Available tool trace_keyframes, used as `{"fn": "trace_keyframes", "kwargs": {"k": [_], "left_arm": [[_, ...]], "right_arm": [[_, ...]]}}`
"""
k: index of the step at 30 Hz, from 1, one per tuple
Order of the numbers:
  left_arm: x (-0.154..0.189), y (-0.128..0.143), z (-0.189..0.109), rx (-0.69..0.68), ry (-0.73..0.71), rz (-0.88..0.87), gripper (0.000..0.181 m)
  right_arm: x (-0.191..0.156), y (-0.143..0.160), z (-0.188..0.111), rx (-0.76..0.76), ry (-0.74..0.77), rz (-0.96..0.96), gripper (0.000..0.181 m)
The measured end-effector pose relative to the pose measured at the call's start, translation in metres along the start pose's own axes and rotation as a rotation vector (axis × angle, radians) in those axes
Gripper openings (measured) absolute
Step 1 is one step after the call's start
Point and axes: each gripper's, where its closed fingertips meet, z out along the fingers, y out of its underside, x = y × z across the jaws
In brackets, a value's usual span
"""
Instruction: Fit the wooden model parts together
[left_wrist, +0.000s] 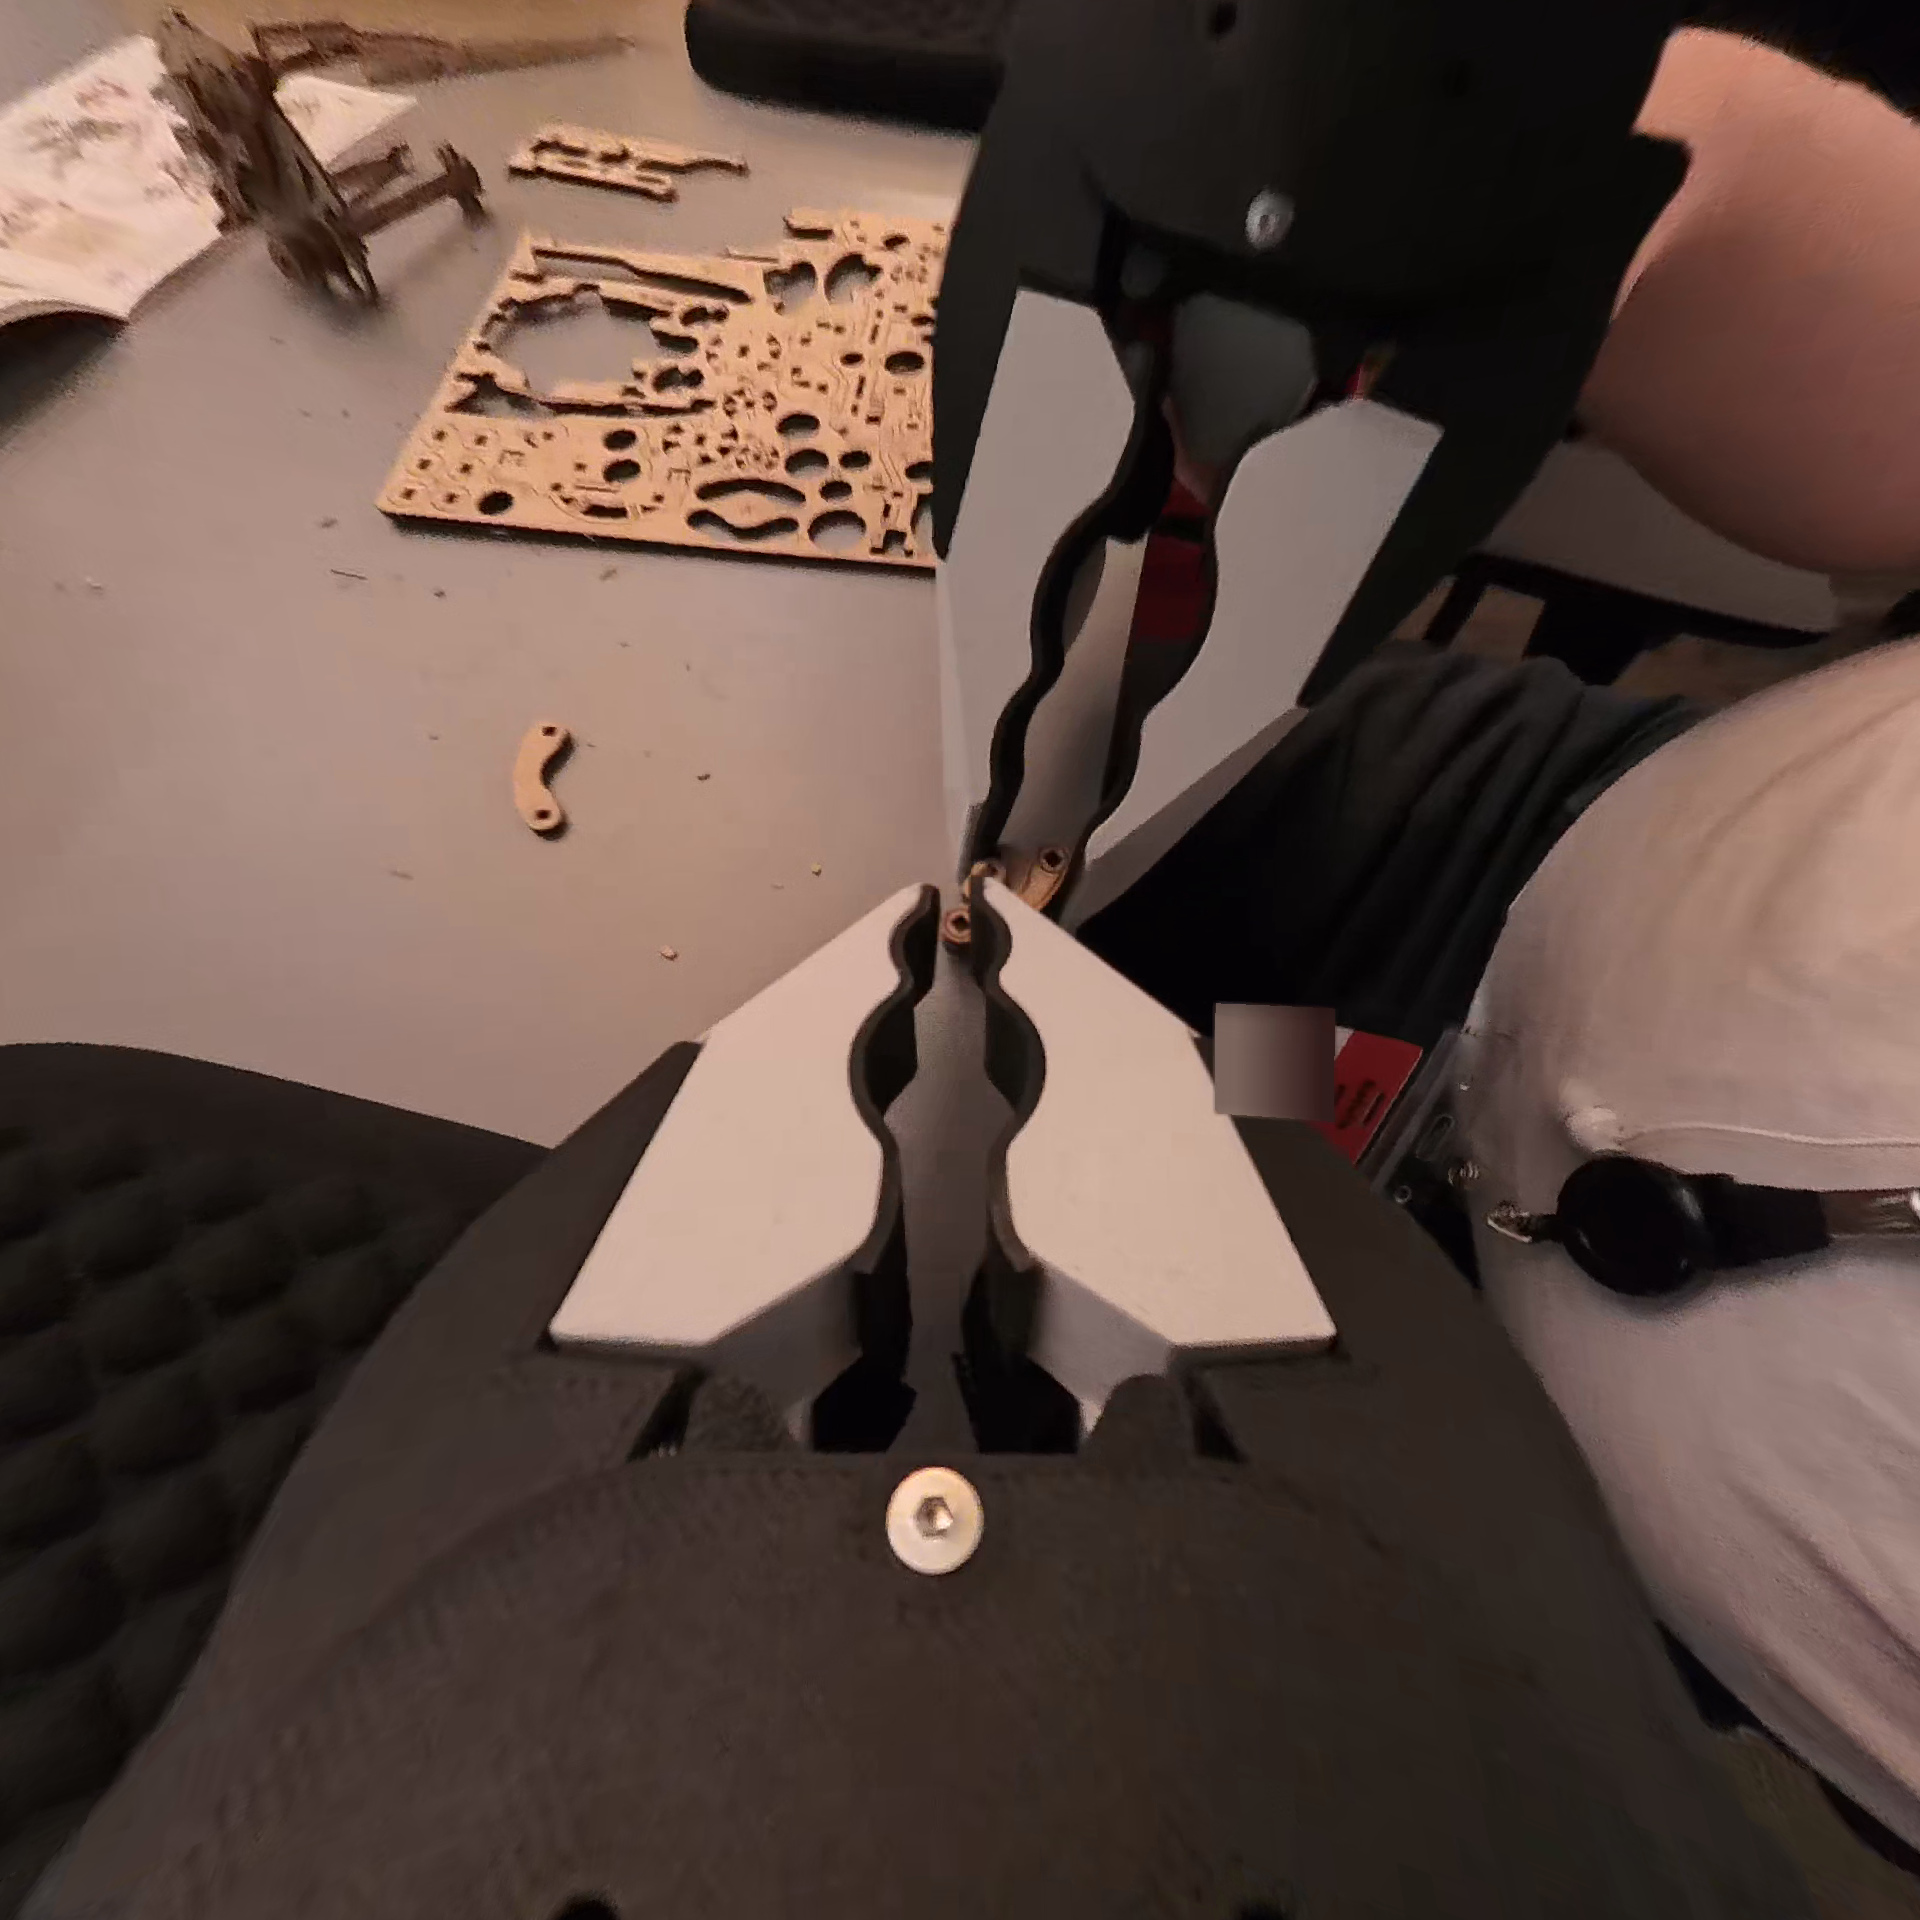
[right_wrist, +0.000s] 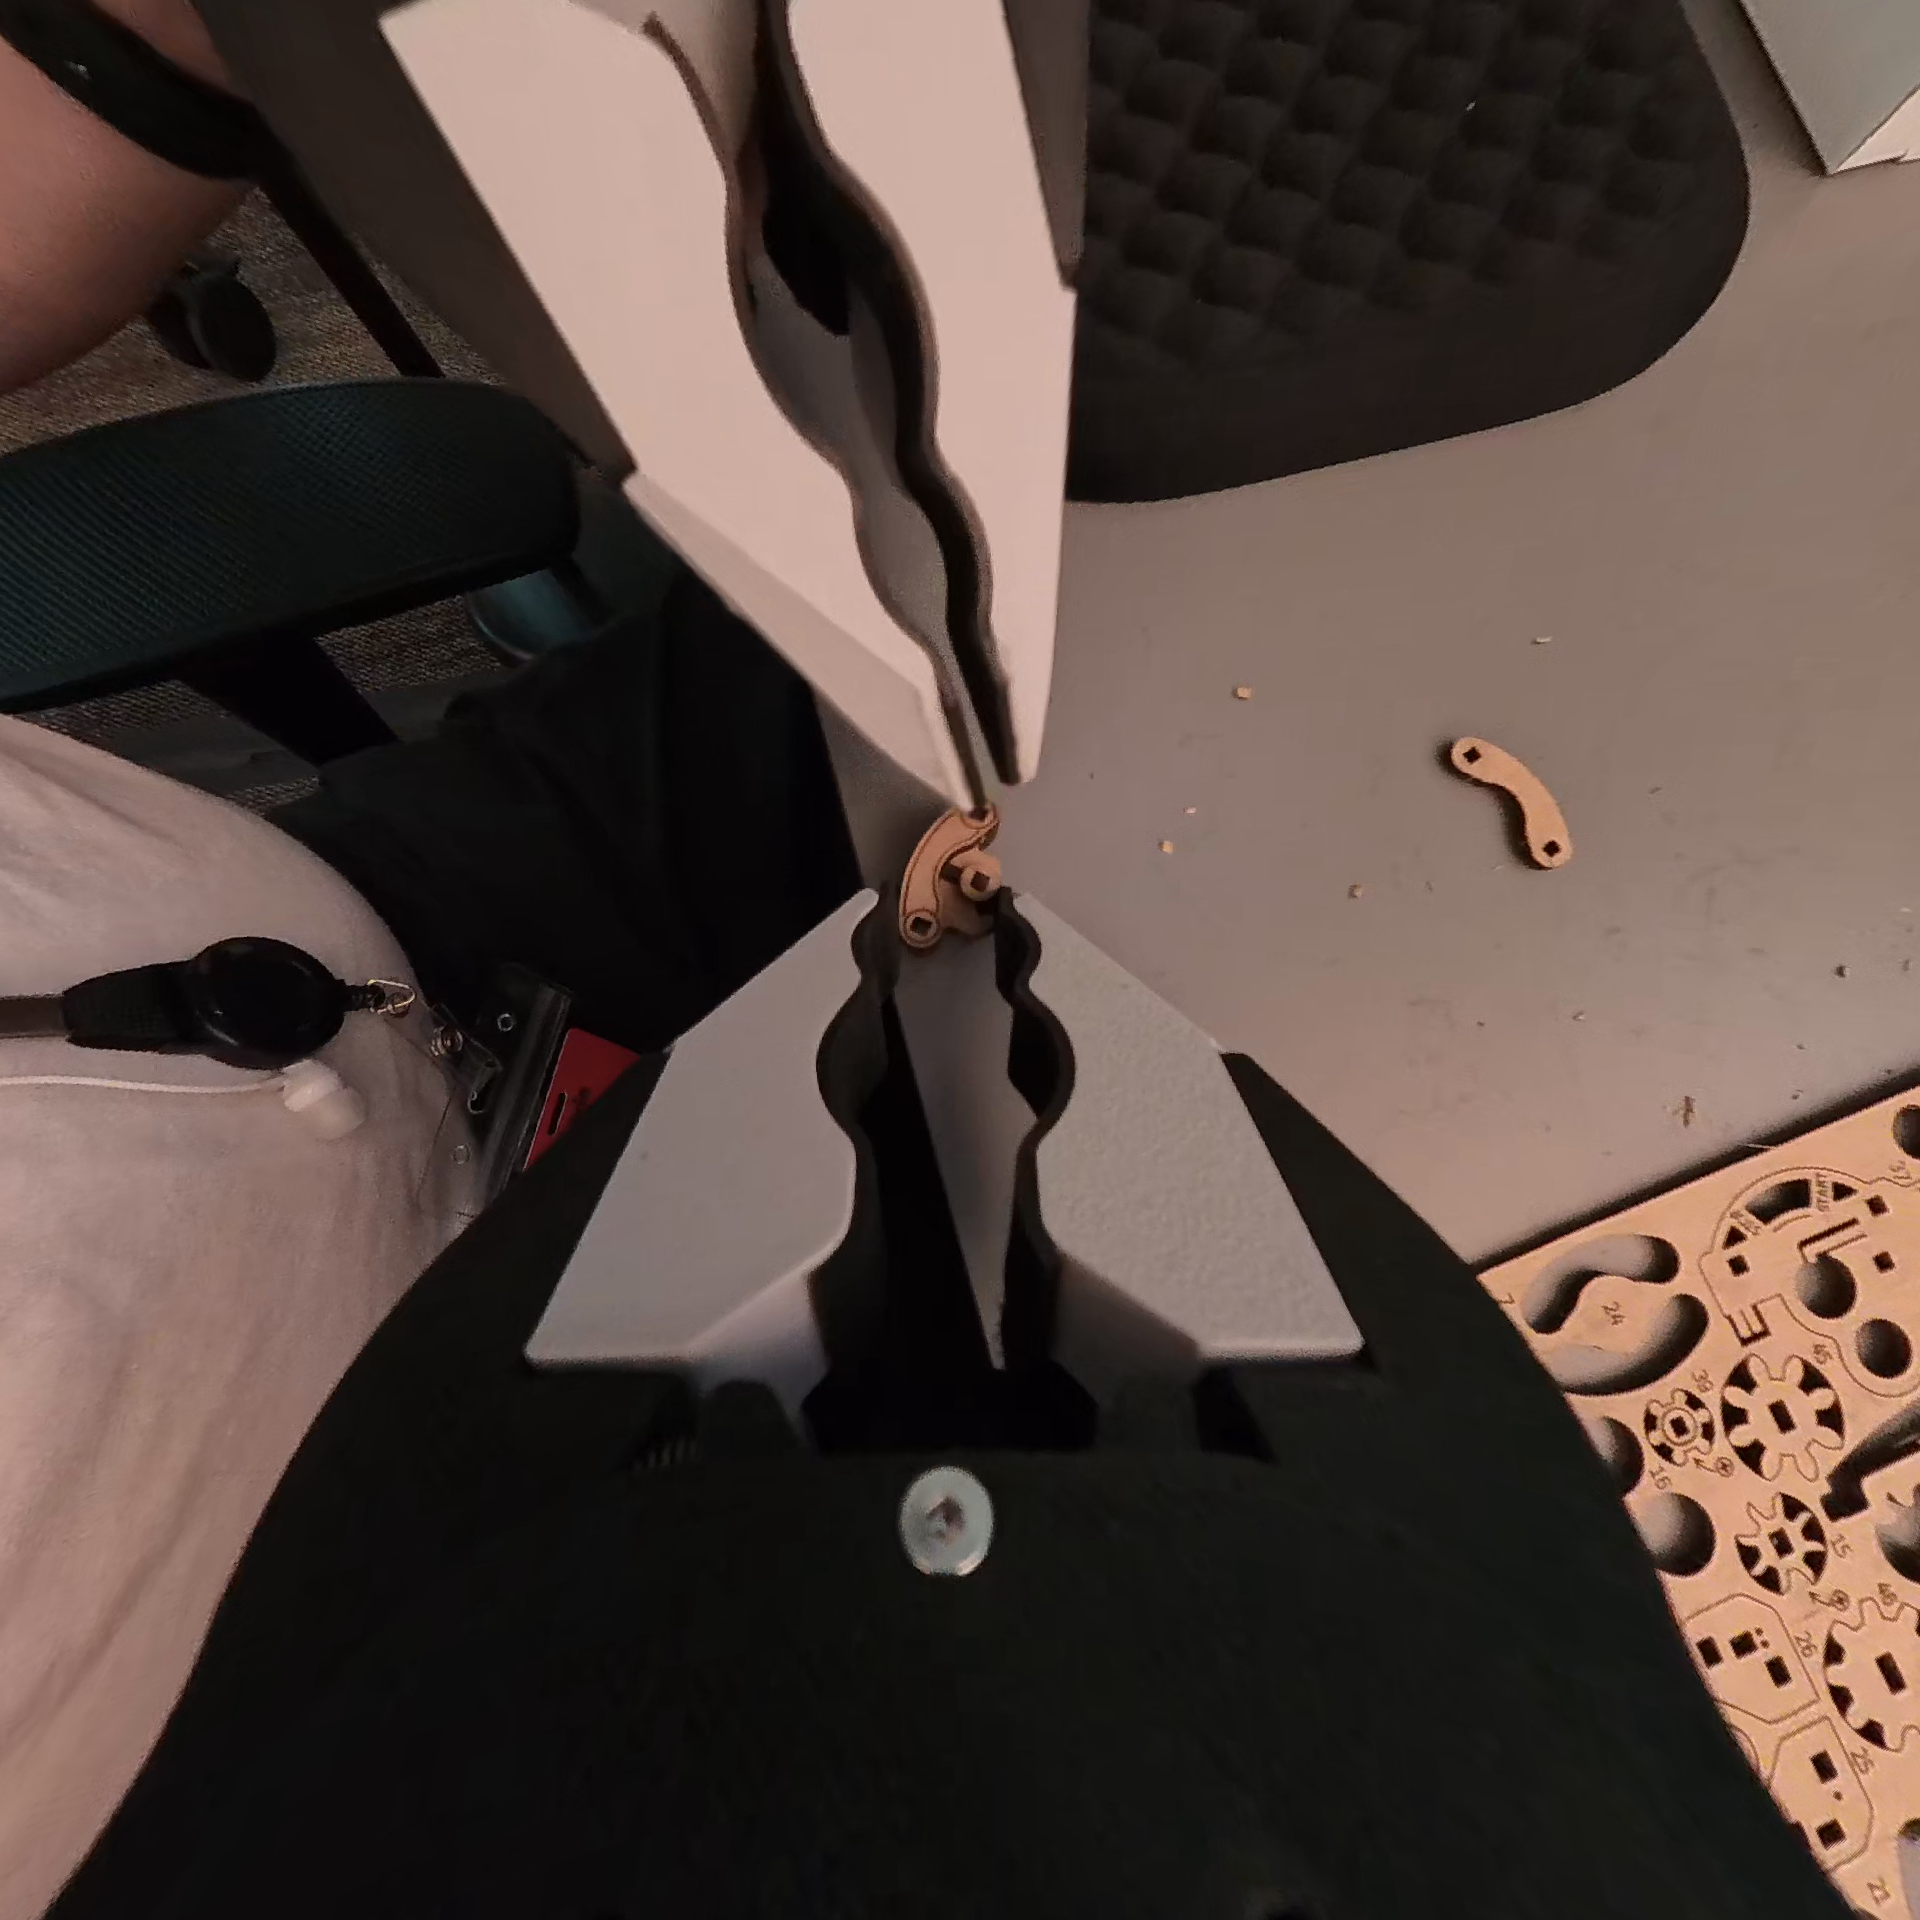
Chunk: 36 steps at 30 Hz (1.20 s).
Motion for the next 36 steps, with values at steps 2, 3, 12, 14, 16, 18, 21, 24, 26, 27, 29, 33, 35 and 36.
{"fn": "trace_keyframes", "kwargs": {"k": [2,3,12,14,16,18,21,24,26,27,29,33,35,36], "left_arm": [[0.001,0.004,0.001,-0.033,0.003,-0.003,0.002],[0.002,0.009,0.004,-0.063,0.002,0.011,0.003],[0.002,-0.001,0.003,-0.008,-0.004,0.013,0.004],[0.003,0.004,0.006,-0.041,-0.002,0.020,0.001],[0.003,0.005,0.008,-0.055,-0.005,0.029,0.000],[0.002,0.003,0.008,-0.056,-0.012,0.028,0.003],[-0.001,0.004,0.008,-0.060,-0.020,0.024,0.002],[-0.010,-0.009,-0.006,0.027,-0.044,-0.024,0.002],[-0.004,-0.014,-0.010,0.059,0.010,-0.067,0.003],[-0.001,-0.011,-0.007,0.041,0.020,-0.064,0.003],[-0.001,0.003,0.002,-0.034,-0.016,-0.021,0.004],[0.001,-0.008,0.000,0.024,-0.016,-0.029,0.004],[-0.001,-0.014,-0.004,0.055,-0.011,-0.045,0.002],[0.001,-0.008,-0.002,0.024,0.002,-0.045,0.001]], "right_arm": [[-0.001,0.000,0.000,-0.003,0.001,-0.003,0.016],[0.000,0.001,0.000,-0.011,0.003,-0.005,0.016],[-0.001,0.000,0.000,-0.008,0.000,0.003,0.016],[-0.001,0.000,0.000,-0.008,0.001,0.002,0.016],[-0.001,0.000,0.000,-0.008,-0.001,0.004,0.016],[-0.001,0.000,0.000,-0.008,0.001,0.004,0.016],[-0.001,0.000,0.000,-0.004,0.001,0.008,0.016],[-0.001,0.000,0.000,-0.002,0.000,0.010,0.016],[-0.001,-0.001,0.000,-0.002,-0.002,0.012,0.016],[-0.001,-0.001,0.000,-0.002,-0.004,0.013,0.016],[-0.002,-0.001,0.001,-0.001,-0.005,0.013,0.016],[-0.003,-0.001,0.001,-0.005,-0.003,0.007,0.016],[-0.002,-0.001,0.001,-0.006,-0.002,0.006,0.016],[-0.002,-0.001,0.001,-0.005,-0.002,0.008,0.016]]}}
